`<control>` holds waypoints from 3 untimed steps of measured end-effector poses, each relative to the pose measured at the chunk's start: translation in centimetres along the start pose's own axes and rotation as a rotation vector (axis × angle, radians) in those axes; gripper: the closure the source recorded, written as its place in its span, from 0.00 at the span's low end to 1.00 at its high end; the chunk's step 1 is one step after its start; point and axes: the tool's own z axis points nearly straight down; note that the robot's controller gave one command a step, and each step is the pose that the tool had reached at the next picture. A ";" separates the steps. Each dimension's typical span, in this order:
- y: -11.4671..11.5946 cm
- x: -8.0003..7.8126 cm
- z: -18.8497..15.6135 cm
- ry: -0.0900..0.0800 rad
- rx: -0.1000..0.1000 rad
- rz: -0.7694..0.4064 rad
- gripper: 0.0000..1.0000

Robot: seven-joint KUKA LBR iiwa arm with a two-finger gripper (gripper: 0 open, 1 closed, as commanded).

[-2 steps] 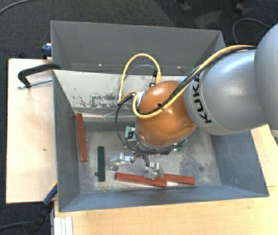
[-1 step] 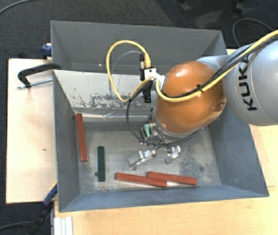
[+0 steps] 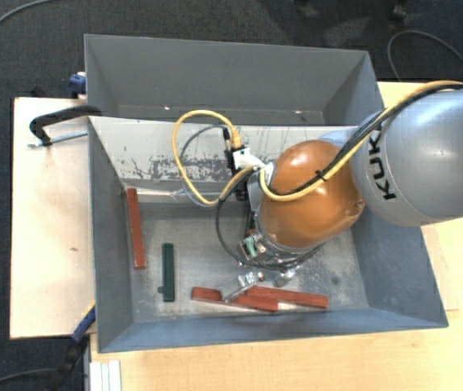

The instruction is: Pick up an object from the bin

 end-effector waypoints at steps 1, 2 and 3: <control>-0.5 4.9 -0.3 0.001 0.010 0.161 0.00; -6.1 -4.4 -2.5 -0.005 0.014 0.037 0.00; -3.1 -4.5 -2.7 0.002 0.003 -0.331 0.00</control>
Offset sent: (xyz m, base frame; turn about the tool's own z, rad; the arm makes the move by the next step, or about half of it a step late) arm 0.0186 -0.0447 0.0023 0.1570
